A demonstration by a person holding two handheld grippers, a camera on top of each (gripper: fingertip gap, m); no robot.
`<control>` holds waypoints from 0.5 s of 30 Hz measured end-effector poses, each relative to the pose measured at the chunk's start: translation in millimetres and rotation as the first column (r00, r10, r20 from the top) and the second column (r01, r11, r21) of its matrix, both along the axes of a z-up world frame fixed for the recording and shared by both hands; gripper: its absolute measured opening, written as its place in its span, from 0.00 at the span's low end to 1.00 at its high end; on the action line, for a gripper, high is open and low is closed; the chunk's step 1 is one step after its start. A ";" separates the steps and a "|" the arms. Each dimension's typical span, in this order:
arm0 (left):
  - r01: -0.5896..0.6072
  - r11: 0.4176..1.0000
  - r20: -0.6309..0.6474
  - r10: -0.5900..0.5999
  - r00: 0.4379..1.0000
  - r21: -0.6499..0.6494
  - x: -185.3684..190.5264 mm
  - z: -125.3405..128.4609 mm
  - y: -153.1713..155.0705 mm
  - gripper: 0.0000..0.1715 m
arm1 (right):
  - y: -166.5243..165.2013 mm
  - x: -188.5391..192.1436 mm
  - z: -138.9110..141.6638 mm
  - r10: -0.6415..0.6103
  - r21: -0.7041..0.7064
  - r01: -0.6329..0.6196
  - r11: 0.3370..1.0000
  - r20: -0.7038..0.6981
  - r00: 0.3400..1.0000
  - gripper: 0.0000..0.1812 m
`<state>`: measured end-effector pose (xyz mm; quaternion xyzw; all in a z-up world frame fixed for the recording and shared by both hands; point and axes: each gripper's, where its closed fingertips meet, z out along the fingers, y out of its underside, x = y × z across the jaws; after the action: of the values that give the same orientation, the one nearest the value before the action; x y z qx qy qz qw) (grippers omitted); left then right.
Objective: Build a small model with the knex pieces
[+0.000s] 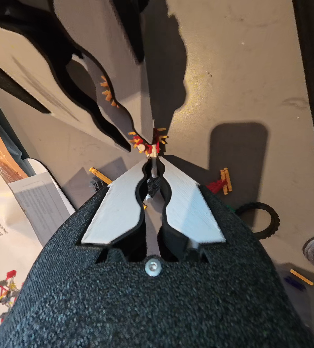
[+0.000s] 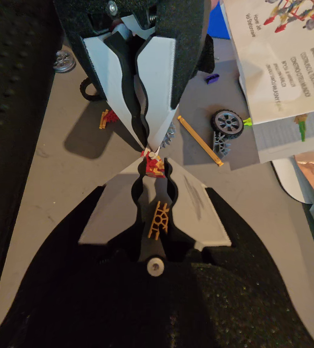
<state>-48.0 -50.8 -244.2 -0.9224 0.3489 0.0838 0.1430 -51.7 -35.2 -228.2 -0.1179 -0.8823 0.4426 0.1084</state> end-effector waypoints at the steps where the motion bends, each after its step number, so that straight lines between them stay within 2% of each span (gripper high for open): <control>1: 0.000 1.000 -0.001 0.000 1.000 -0.001 -0.4 0.1 0.4 0.01 | 2.2 -0.8 0.1 -0.006 0.002 0.006 1.000 0.006 1.000 0.10; 8: -0.003 1.000 0.010 0.003 1.000 -0.009 -0.7 -1.4 2.5 0.01 | 6.0 -2.2 -3.3 -0.039 -0.023 0.042 0.999 0.123 0.992 0.10; 11: -0.029 0.999 0.015 0.029 0.999 -0.015 -3.1 -1.1 2.8 0.01 | 6.1 -3.5 -3.1 -0.051 -0.041 0.059 0.997 0.170 0.984 0.07; 15: -0.054 0.998 0.032 0.055 0.998 -0.011 -4.1 -1.4 2.3 0.01 | 5.6 -3.2 -2.9 -0.048 -0.029 0.052 0.998 0.129 0.990 0.07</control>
<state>-52.1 -48.5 -245.5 -0.9335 0.3218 0.0711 0.1413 -54.9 -29.6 -231.1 -0.1698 -0.8770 0.4454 0.0606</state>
